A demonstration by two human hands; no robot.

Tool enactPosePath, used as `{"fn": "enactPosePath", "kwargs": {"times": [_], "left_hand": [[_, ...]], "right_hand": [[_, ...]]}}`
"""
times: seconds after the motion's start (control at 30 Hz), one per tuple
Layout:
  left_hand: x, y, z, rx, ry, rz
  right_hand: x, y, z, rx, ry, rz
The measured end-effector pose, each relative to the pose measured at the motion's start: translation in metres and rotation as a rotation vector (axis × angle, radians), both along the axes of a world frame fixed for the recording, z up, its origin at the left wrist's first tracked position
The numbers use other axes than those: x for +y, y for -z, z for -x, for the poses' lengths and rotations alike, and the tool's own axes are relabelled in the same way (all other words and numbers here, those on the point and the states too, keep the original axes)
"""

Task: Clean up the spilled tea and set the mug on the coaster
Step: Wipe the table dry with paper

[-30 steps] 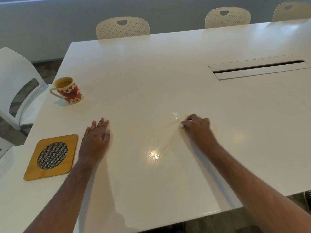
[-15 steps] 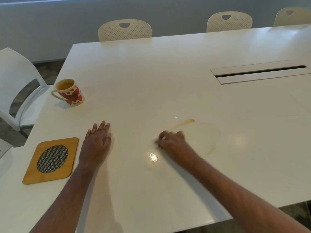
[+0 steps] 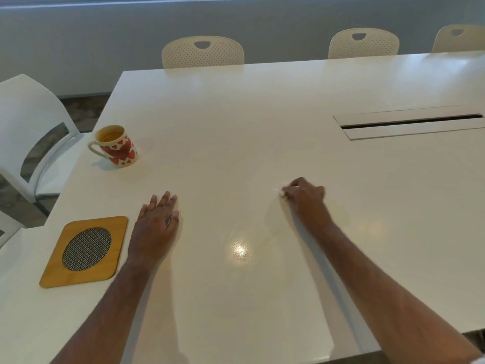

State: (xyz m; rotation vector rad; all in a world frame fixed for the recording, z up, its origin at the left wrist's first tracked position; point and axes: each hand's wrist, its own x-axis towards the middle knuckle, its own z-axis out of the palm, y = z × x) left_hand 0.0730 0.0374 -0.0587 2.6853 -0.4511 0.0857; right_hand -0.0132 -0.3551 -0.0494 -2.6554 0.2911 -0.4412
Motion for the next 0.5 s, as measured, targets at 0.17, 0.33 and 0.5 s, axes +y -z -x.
{"fn": "enactPosePath", "kwargs": {"times": [0.17,0.33,0.5], "left_hand": [[0.002,0.003,0.0,0.009,0.0,0.004],[0.002,0.001,-0.003,0.002,0.01,0.006],[0.002,0.0,-0.002,0.006,0.0,0.012]], "right_hand": [[0.112,-0.007,0.003,0.012,-0.309,-0.008],[0.179,0.002,0.035,0.013,-0.711,0.126],[0.143,0.003,0.026,-0.035,-0.641,0.057]]}}
